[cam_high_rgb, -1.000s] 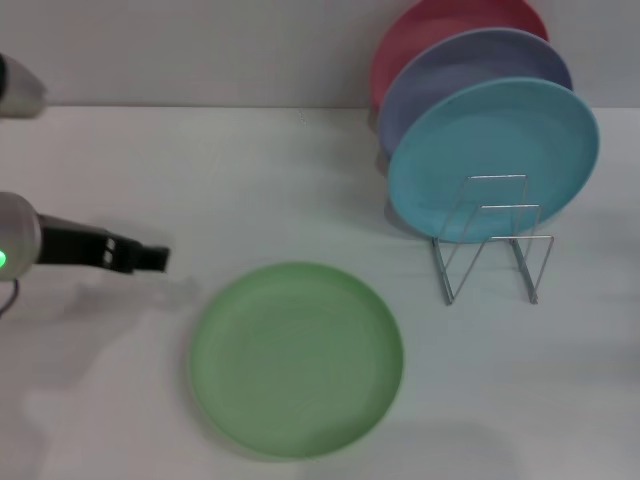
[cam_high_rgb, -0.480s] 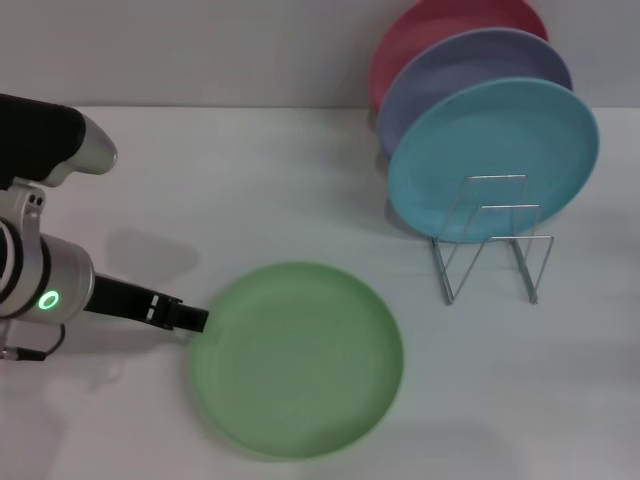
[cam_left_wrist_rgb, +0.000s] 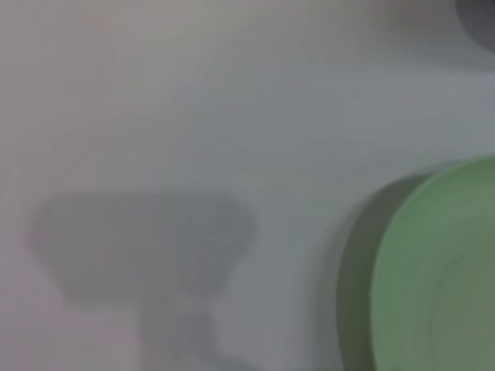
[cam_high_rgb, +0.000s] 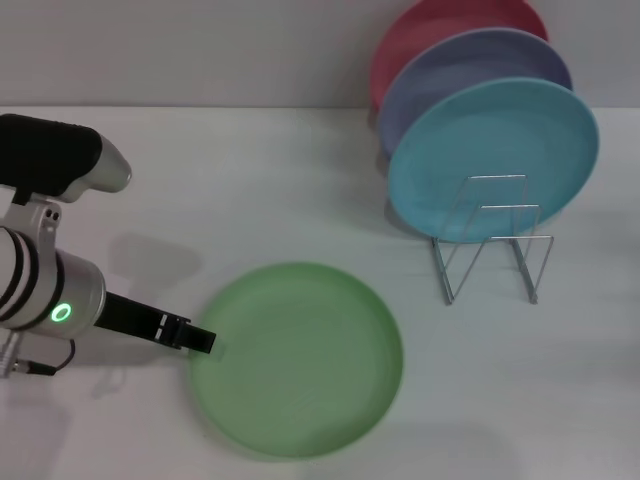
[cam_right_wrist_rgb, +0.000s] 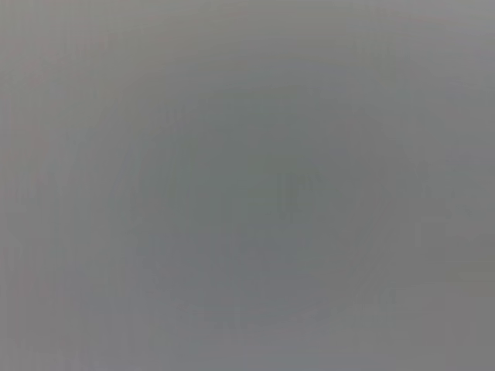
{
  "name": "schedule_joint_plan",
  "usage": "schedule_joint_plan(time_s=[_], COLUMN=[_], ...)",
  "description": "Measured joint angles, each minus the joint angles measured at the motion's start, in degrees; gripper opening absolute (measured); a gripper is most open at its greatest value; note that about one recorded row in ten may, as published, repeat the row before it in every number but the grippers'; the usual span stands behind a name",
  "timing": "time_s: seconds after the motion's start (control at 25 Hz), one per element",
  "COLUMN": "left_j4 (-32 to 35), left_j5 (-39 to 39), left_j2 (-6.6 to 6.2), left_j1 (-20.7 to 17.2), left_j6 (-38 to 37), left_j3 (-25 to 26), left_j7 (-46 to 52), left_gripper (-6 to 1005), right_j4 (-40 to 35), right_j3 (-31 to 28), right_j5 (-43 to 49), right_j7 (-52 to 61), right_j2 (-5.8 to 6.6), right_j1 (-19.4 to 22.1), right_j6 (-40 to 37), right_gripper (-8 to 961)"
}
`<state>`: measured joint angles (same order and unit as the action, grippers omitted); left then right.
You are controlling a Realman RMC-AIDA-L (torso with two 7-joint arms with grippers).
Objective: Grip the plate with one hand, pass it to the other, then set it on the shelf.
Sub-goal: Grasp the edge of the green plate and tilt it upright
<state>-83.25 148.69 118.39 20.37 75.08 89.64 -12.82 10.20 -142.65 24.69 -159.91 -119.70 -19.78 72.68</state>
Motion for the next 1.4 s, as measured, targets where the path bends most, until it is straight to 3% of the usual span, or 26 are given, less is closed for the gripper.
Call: schedule_joint_plan(time_s=[1.0, 1.16, 1.4], left_j4=[4.12, 4.28, 3.07], left_j5=[-1.35, -1.76, -1.96], left_j2=[0.03, 0.0, -0.06], left_j1=[2.87, 3.3, 3.04], left_j6=[2.07, 2.1, 1.97], left_j3=[-0.98, -0.97, -0.96], left_j7=[-2.41, -2.87, -2.93], left_gripper=[717, 520, 361], right_j4=[-0.09, -0.06, -0.02], right_j3=[0.0, 0.0, 0.0], right_j5=[-0.09, -0.09, -0.09], right_j7=[-0.05, -0.05, -0.05], right_j2=[-0.01, -0.07, -0.1], right_j1=[0.21, 0.43, 0.61], right_j6=[0.0, 0.0, 0.0], right_gripper=[815, 815, 814])
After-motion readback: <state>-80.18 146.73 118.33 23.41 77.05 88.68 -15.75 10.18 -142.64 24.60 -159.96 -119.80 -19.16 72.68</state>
